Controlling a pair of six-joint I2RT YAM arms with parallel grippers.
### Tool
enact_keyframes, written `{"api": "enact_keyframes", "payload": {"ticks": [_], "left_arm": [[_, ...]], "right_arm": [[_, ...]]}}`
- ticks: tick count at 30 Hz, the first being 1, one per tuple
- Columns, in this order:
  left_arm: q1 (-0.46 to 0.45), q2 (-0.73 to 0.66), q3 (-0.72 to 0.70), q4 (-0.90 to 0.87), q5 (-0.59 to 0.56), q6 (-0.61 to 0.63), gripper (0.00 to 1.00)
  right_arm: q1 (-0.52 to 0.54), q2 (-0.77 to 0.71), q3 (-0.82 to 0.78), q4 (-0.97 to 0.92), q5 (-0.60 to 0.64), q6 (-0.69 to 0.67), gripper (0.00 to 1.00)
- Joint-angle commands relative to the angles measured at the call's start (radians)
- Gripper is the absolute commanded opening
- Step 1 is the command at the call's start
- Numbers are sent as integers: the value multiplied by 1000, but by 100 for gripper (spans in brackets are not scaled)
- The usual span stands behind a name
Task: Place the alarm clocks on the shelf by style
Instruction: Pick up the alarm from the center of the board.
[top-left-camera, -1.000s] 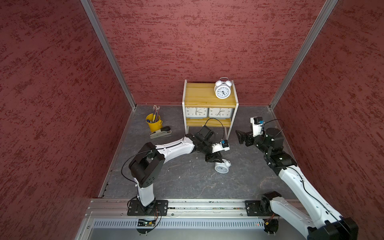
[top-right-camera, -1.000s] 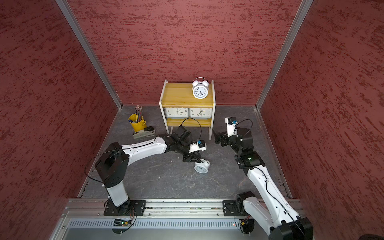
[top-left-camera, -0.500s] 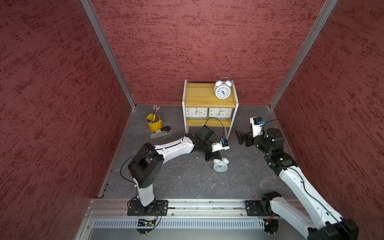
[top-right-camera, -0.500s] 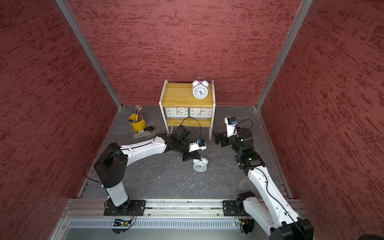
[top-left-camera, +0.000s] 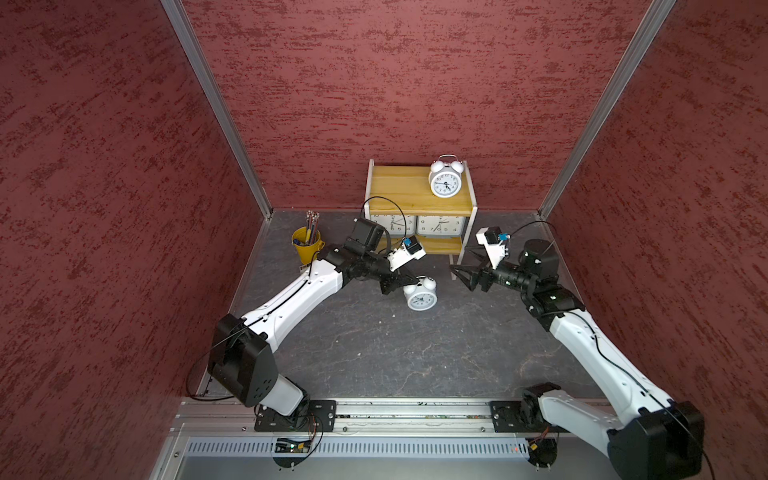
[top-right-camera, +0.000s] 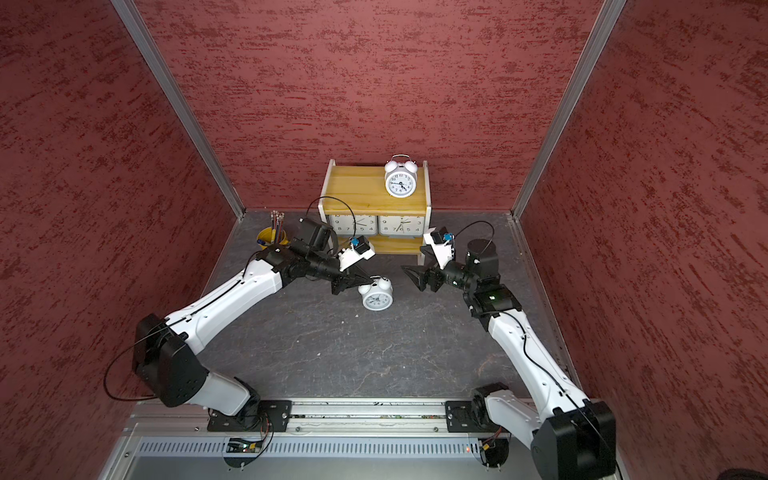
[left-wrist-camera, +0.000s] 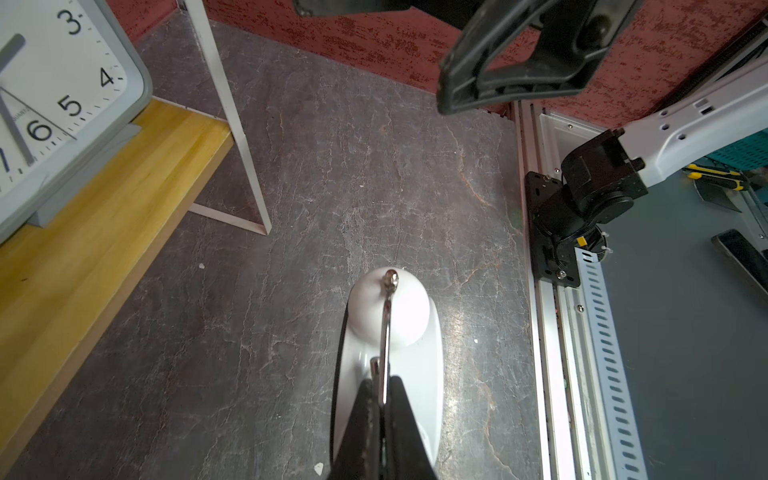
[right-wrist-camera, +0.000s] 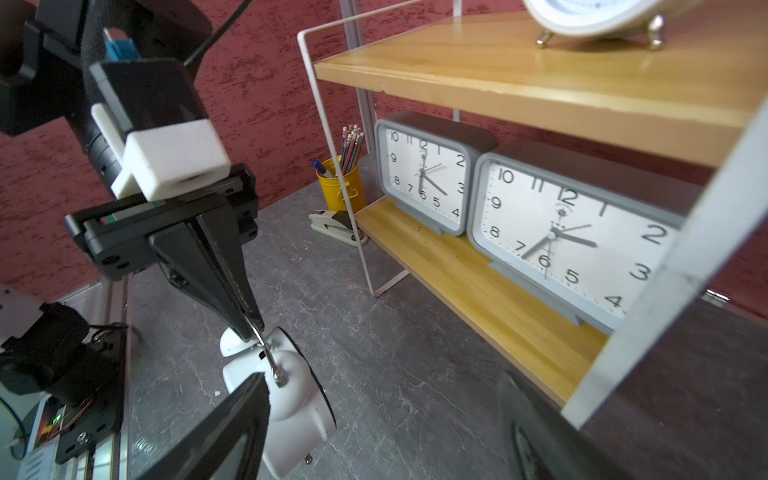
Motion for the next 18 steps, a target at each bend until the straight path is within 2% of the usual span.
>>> {"api": "enact_keyframes", "payload": {"ticks": [1,5,13,18], "left_arm": [[3,-9,72,-109,56,33,0],[1,1,109,-147,66,52,0],[-24,15,149,-176,67,82,0],[-30,24,162,-181,59,84,0]], "right_arm": [[39,28,72,-95,-93,-103,85],[83,76,140,-192,-121,-179,78],[141,164,250,-336,-145,-257,58],[159,194,290,-396,-174,-283,52]]}}
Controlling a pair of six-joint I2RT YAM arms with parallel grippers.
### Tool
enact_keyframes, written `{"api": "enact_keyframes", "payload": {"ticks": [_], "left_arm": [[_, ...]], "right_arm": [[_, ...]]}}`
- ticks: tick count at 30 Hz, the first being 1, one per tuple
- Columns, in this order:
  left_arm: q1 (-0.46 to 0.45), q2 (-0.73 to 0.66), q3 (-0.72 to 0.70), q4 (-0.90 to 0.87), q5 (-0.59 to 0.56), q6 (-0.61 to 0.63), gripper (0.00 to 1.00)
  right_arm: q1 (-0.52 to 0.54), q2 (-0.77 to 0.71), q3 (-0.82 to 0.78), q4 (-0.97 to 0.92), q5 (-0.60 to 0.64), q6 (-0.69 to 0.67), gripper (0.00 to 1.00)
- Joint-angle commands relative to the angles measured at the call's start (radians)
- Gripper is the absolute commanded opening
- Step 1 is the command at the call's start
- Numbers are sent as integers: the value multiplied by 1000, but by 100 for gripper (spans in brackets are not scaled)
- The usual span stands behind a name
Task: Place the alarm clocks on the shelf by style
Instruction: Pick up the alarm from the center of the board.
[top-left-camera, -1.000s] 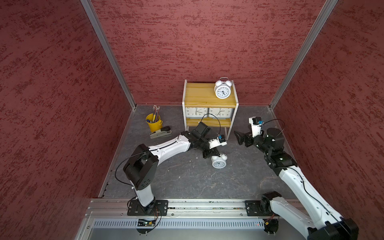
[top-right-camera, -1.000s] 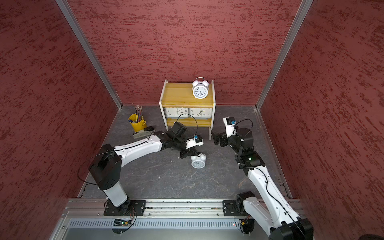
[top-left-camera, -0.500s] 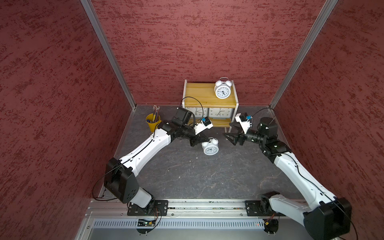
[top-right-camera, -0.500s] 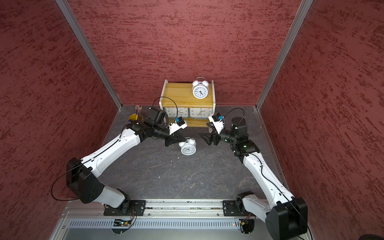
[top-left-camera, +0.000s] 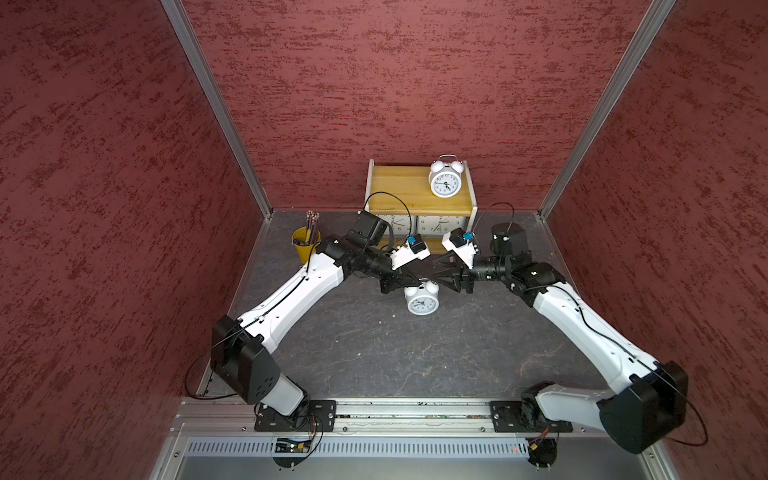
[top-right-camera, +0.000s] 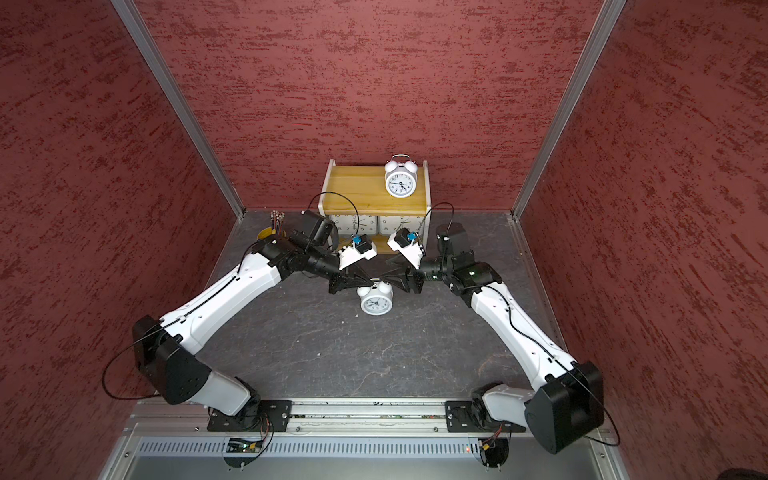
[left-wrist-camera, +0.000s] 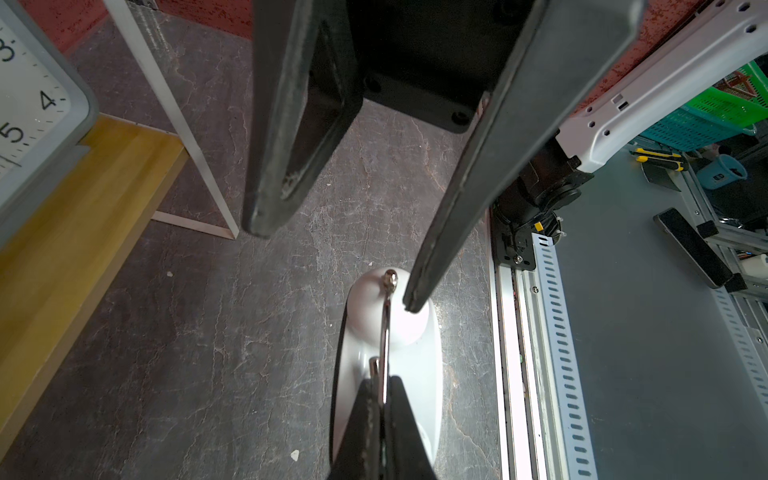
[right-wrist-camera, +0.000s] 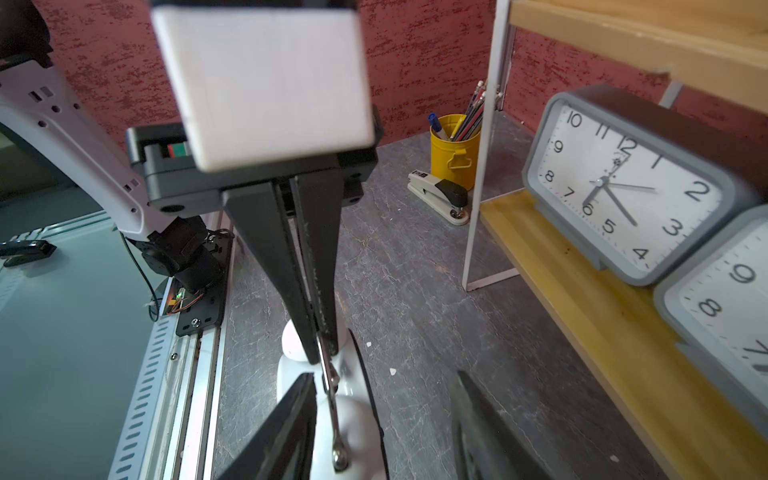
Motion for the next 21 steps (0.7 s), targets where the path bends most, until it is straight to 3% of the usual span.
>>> {"api": "enact_keyframes", "payload": {"ticks": [1,11,13,19,21], "left_arm": [[-5,5,40,1,34,22,0],[-16,16,54,5,21,40,0],[-20,20,57,5,20,40,0],[-19,26,59,21,8,22,2],[-9,23,49,49,1,-14,20]], "right_arm": [[13,14,50,-83,-37,-42,52],[33,57,77,-137,-41,-76,53],[34,61,80,-140,-41,-79,47],[39,59,86,-144,-41,-90,6],[38,46,80,-132,-36,-84,0]]}}
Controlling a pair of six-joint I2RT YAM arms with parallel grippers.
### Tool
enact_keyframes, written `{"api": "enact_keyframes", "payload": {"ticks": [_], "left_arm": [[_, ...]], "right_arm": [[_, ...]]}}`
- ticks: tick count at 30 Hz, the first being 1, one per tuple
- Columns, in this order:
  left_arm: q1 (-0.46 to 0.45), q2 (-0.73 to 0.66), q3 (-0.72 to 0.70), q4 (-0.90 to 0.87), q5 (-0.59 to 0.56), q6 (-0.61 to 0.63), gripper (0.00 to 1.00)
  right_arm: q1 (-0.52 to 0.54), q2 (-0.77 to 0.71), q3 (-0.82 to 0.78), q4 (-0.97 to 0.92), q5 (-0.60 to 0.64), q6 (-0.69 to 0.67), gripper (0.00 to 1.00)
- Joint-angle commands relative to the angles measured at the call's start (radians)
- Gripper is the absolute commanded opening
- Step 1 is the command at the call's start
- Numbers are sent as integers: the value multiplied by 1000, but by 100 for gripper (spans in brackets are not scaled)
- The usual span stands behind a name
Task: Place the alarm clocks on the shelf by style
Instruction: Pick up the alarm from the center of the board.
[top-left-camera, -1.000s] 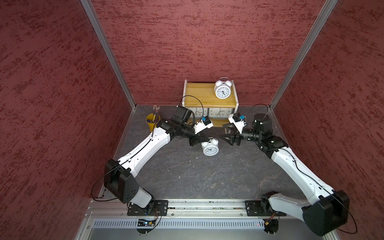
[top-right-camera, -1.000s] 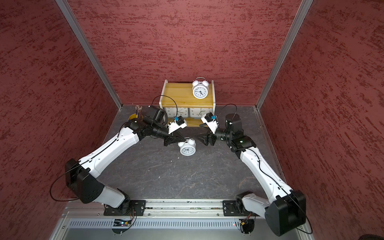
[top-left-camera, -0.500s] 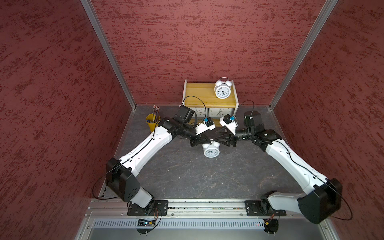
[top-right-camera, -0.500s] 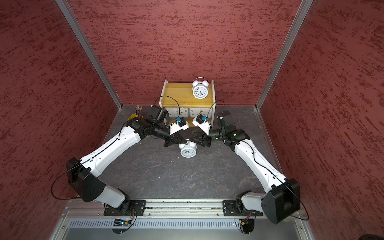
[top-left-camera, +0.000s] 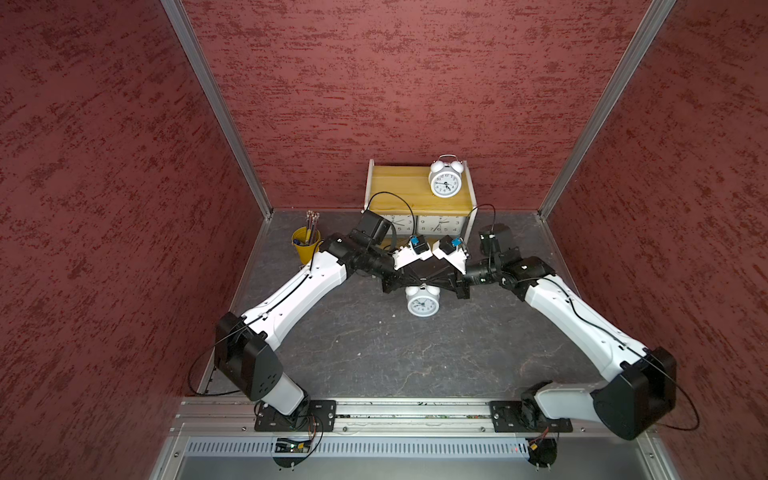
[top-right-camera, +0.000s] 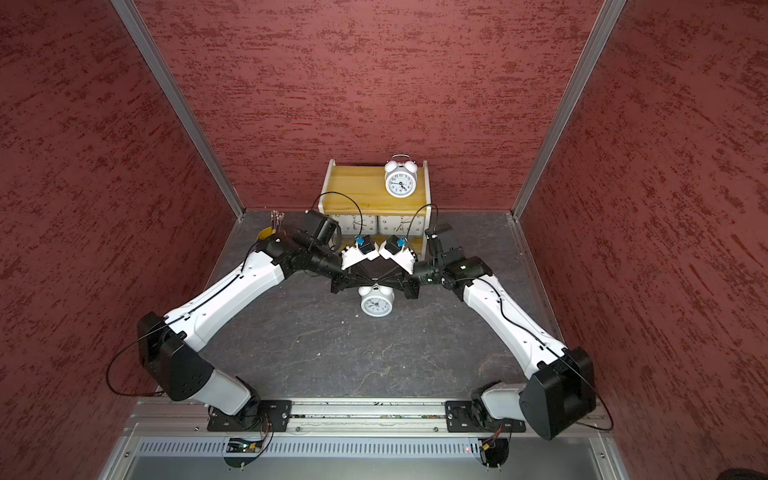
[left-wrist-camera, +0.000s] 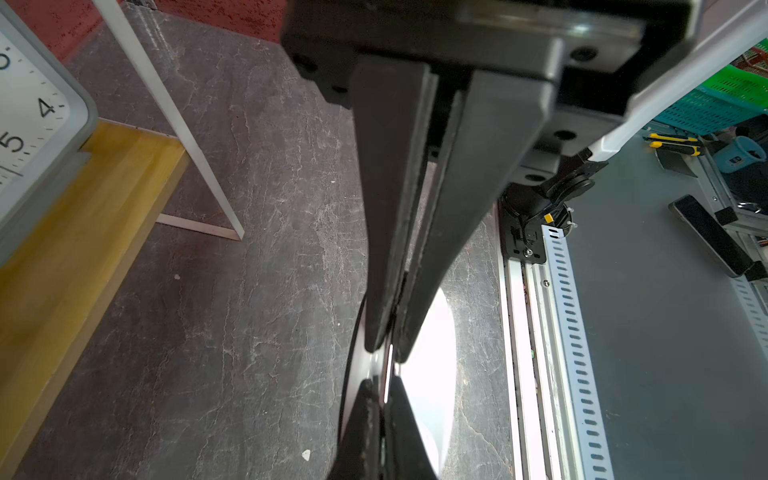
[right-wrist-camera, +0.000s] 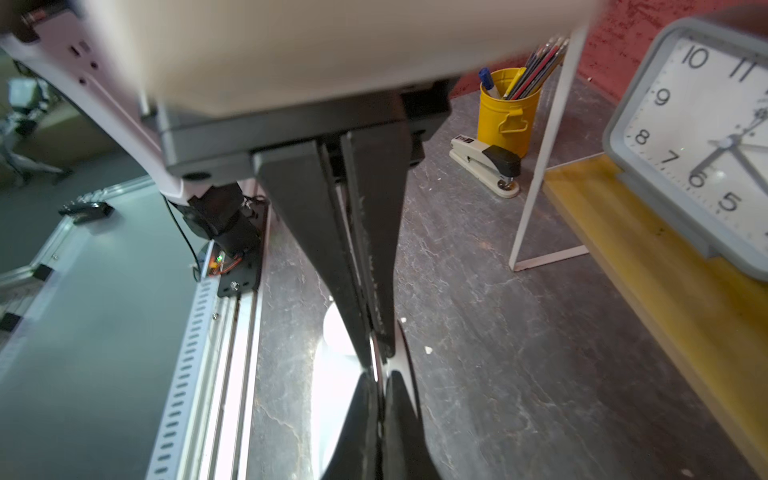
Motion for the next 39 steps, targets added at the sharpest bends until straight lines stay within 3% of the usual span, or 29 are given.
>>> {"api": "enact_keyframes", "payload": {"ticks": [1,5,8,14,21,31,39], "left_arm": [[12,-2,22,61,25,-40,30],[48,-45,-49,142,19,-93,62],[77,-104,-136,215,26,-109,75],[152,-205,-277,307,121,-122,78],[162,-282,-379,372,201,-43,87],[153,-281,-383,377,320,26,89],[126,-265,-373,363,334,53,88]], "right_arm": [[2,-24,23,31,6,4,0],[-5,-60,4,104,-13,52,0],[-12,-72,18,125,-38,78,0],[-17,-72,90,80,-127,75,0],[-17,-41,178,-54,-200,13,0],[-18,-16,222,-152,-251,-33,0],[-17,-12,225,-160,-263,-39,0]]}}
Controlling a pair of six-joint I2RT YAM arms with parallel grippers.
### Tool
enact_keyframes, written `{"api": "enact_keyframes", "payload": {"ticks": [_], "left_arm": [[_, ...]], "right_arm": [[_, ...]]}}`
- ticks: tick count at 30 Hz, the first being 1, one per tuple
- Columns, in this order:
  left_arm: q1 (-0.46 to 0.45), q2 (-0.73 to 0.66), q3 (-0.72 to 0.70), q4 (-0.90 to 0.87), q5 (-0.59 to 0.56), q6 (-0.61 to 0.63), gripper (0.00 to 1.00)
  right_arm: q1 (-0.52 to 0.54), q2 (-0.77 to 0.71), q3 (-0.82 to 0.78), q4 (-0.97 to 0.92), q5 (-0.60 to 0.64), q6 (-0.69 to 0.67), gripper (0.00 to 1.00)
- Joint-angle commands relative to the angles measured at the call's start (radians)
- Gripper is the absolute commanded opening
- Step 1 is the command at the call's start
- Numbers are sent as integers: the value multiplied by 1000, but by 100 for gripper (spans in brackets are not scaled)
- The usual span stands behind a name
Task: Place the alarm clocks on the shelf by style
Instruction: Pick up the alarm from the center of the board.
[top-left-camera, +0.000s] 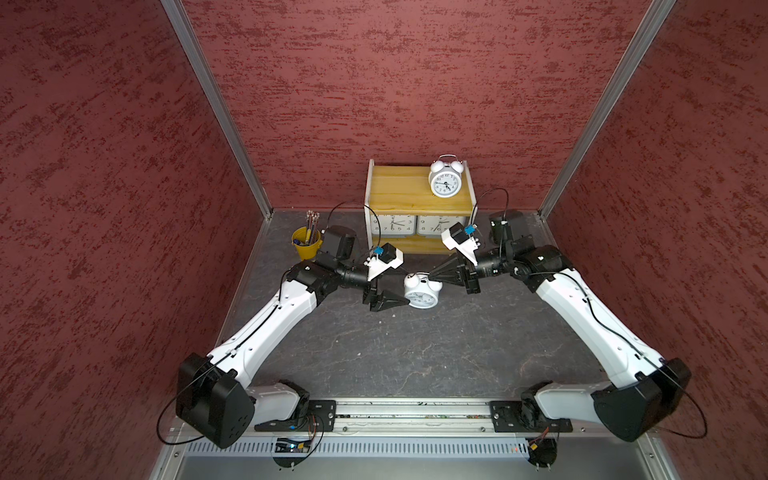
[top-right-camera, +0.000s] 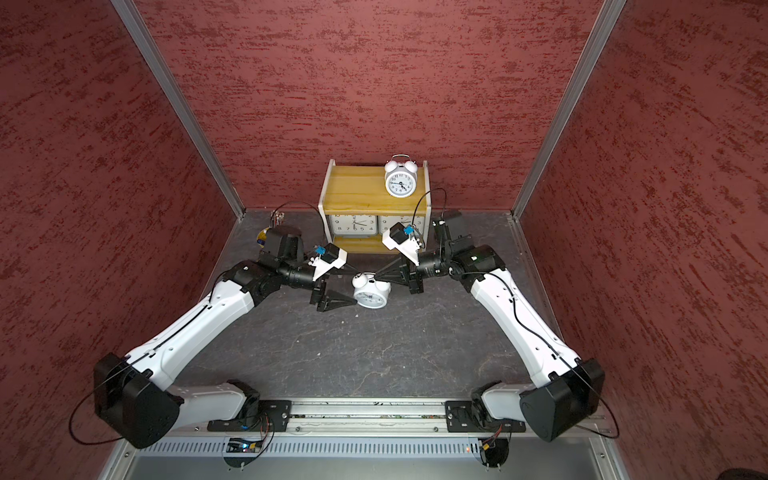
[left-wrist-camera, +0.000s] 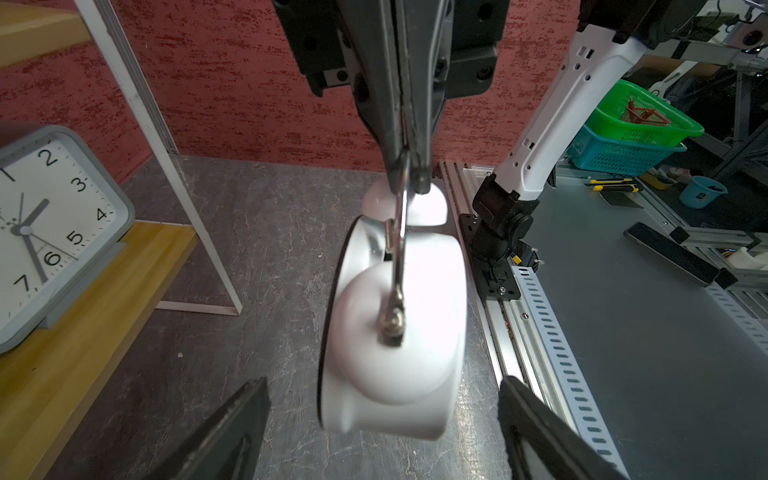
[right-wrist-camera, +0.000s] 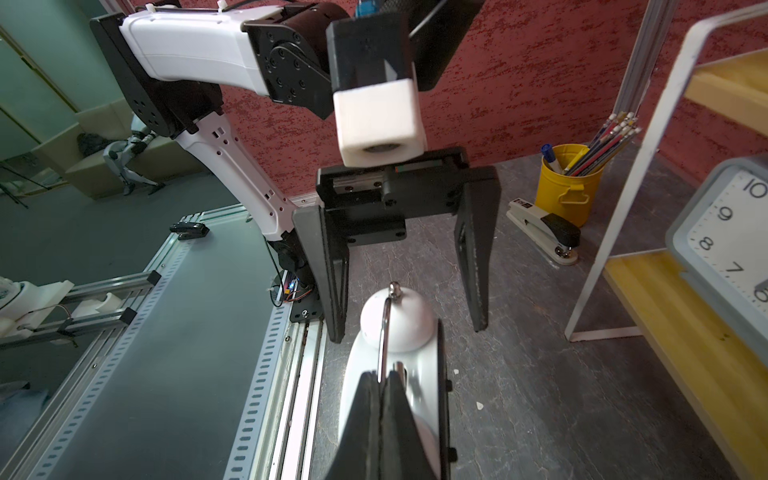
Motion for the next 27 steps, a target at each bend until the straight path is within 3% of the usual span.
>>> {"api": "enact_keyframes", "payload": {"ticks": [1,11,20,25,27], "left_arm": [[-11,9,6,3,31,31,88],[-17,33,15,-4,33,34,80],[-19,42,29,1,36,28,45],[-17,34,31,34,14,-16,29],[-14,25,30,51,-1,-36,27]], "right_arm": [[-2,-1,42,5,-51,-15,1],[-1,-2,41,13,-37,-8,2],[-2,-1,33,27,-17,3,6],[-2,-23,-10,104,39,52,19],[-4,-39,-35,151,79,83,36]]}}
